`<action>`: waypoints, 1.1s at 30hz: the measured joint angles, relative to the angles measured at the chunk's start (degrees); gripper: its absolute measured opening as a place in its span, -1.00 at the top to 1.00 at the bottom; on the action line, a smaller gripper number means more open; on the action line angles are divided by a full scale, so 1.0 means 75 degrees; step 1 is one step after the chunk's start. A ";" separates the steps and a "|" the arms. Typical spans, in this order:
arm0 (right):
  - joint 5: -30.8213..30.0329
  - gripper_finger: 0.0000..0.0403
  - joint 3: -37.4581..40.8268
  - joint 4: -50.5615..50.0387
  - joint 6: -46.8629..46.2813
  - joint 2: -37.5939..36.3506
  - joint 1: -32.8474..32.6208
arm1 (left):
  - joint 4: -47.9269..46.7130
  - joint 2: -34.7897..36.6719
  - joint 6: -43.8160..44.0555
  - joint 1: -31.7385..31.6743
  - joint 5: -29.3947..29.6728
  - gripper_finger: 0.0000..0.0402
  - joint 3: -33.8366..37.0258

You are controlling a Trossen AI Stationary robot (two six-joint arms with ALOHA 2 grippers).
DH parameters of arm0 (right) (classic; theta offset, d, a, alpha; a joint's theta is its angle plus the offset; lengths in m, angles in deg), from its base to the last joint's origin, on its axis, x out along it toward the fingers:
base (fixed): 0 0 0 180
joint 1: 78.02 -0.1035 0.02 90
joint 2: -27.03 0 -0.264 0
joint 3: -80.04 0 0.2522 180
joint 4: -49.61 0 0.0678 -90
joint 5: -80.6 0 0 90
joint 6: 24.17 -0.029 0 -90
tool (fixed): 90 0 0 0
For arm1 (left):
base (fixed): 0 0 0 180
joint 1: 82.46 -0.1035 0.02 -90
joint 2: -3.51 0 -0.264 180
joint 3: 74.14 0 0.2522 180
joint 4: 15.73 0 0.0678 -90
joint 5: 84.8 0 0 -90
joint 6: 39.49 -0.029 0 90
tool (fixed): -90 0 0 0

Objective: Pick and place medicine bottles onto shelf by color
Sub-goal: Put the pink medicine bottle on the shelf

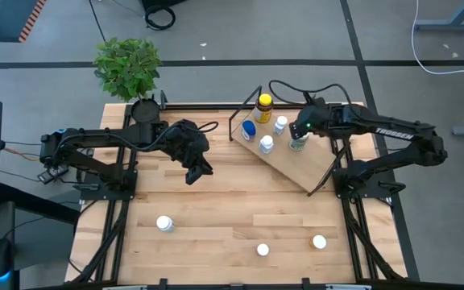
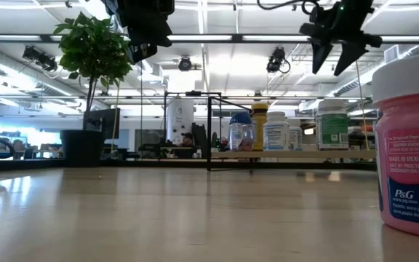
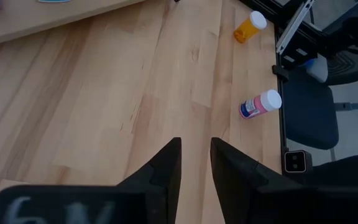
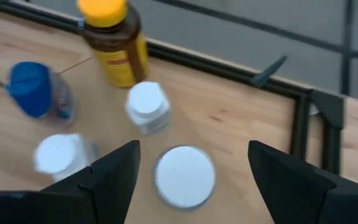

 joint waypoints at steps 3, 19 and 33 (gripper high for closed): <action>0.0501 -0.52 -0.0105 0.0006 -0.0087 -0.0003 0.0000 | 0.0000 0.0000 -0.0006 0.0000 0.0000 0.53 0.0000; 0.2538 -0.52 0.1333 0.0643 -0.1607 0.0032 -0.0145 | 0.0000 0.0000 -0.0020 0.0000 0.0000 0.53 0.0000; 0.2221 -0.52 0.1914 0.1530 -0.1492 0.0032 -0.0143 | 0.0000 0.0000 -0.0012 0.0000 -0.0003 0.53 0.0000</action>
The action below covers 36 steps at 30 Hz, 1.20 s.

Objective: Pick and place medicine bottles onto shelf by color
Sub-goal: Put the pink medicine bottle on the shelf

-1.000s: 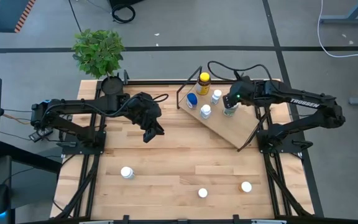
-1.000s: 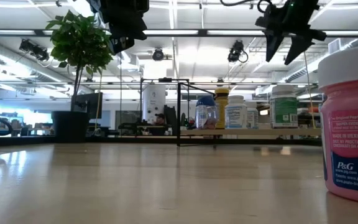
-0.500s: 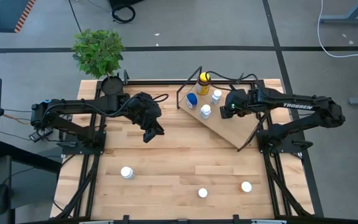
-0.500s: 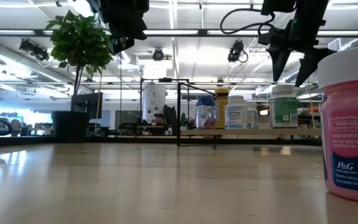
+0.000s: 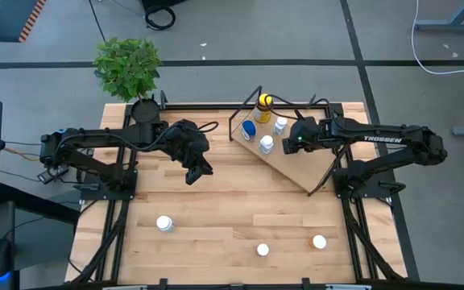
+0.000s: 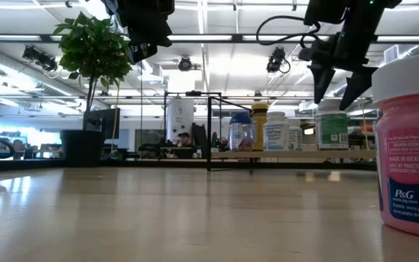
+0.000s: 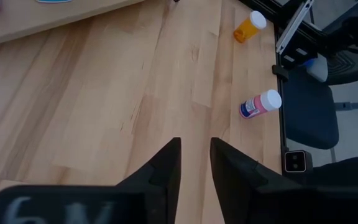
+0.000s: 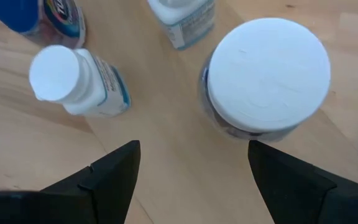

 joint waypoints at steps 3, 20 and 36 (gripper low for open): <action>-0.0100 -0.52 0.0000 0.0108 0.0003 0.0000 0.0004 | 0.0000 0.0000 0.0001 0.0000 0.0000 0.53 0.0000; 0.2014 -0.52 0.0000 0.0081 0.0819 0.0000 -0.0478 | -0.0020 0.0000 0.0029 0.0000 -0.0003 0.53 0.0000; 0.2235 -0.48 -0.0003 0.3113 0.0996 0.0067 -0.2547 | -0.1123 0.0297 0.0007 0.0877 -0.0238 0.27 -0.0012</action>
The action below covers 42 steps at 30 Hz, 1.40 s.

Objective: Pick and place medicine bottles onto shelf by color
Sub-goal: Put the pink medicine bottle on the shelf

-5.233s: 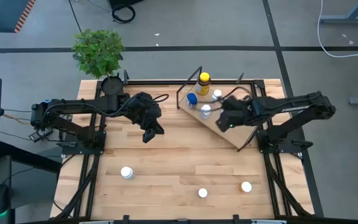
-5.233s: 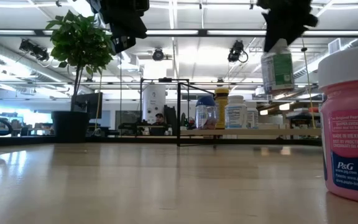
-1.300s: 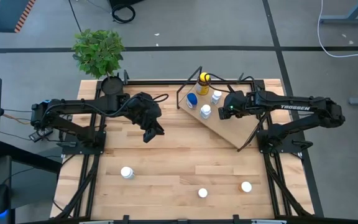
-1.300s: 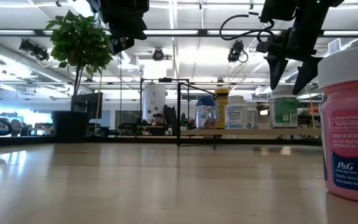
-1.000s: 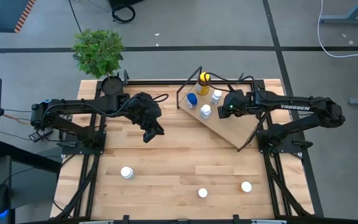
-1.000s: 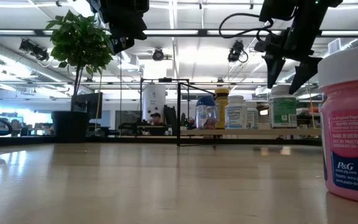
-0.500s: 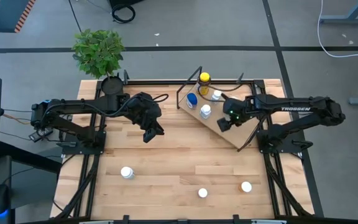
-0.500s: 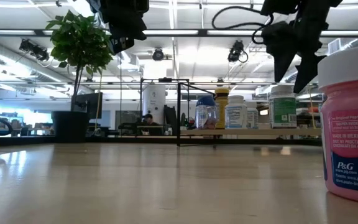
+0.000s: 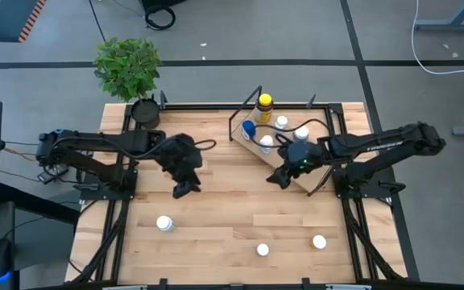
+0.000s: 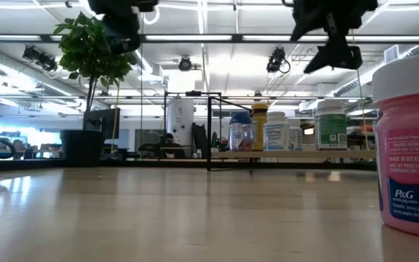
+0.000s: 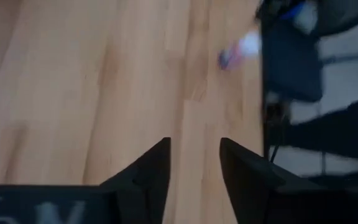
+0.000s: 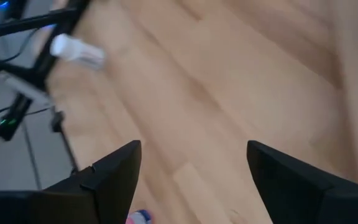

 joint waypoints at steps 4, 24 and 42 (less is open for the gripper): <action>0.0032 -0.42 -0.0007 0.0692 0.0286 0.0266 -0.0398 | -0.0353 0.0160 -0.0058 0.0351 0.0373 0.03 0.0006; 0.0500 -0.57 -0.5711 -0.2691 0.1259 0.5131 -0.2515 | -0.0456 0.0201 -0.0606 0.1257 0.0675 -0.31 0.0006; -0.0179 -0.91 -0.5898 -0.3522 -0.0464 0.6603 -0.3733 | -0.0462 0.0198 -0.0174 0.1254 0.1375 -0.29 0.0006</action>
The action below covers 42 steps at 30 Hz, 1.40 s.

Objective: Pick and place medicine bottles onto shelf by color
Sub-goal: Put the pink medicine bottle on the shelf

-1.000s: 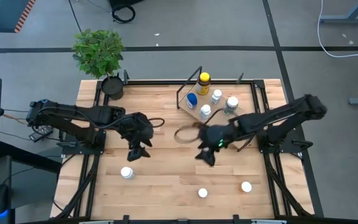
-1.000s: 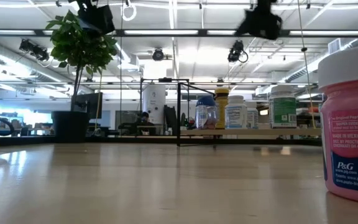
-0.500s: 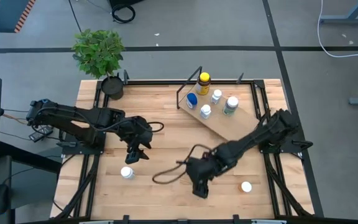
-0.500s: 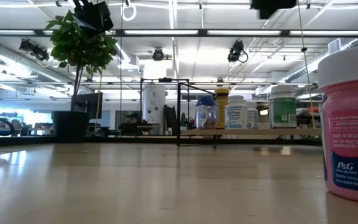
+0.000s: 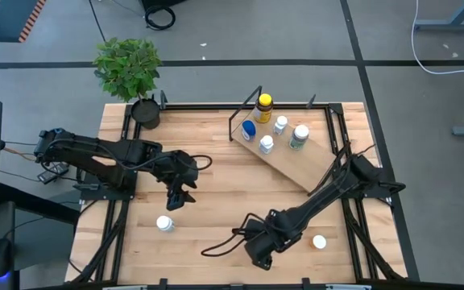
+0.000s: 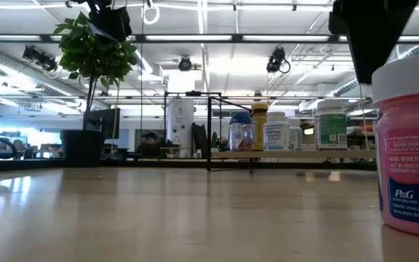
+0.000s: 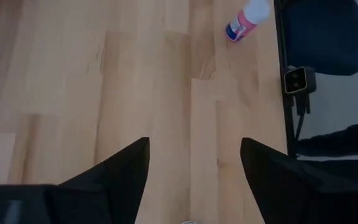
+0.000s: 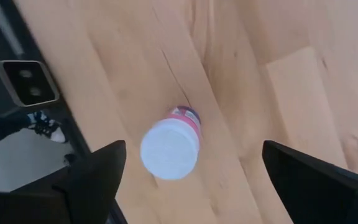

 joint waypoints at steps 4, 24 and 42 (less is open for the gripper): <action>0.0063 -0.91 0.0000 -0.0075 -0.0260 0.0257 -0.0035 | -0.0017 0.0000 0.0368 -0.0003 0.0002 -0.29 0.0000; -0.0056 -0.91 0.0000 0.0091 -0.1238 0.0366 -0.0089 | -0.0026 -0.0006 0.1240 0.0409 0.0036 -0.26 0.0000; -0.0345 -0.87 0.0003 0.0087 -0.1503 0.0366 -0.0271 | -0.0006 -0.0006 0.1802 0.0825 0.0603 -0.22 0.0000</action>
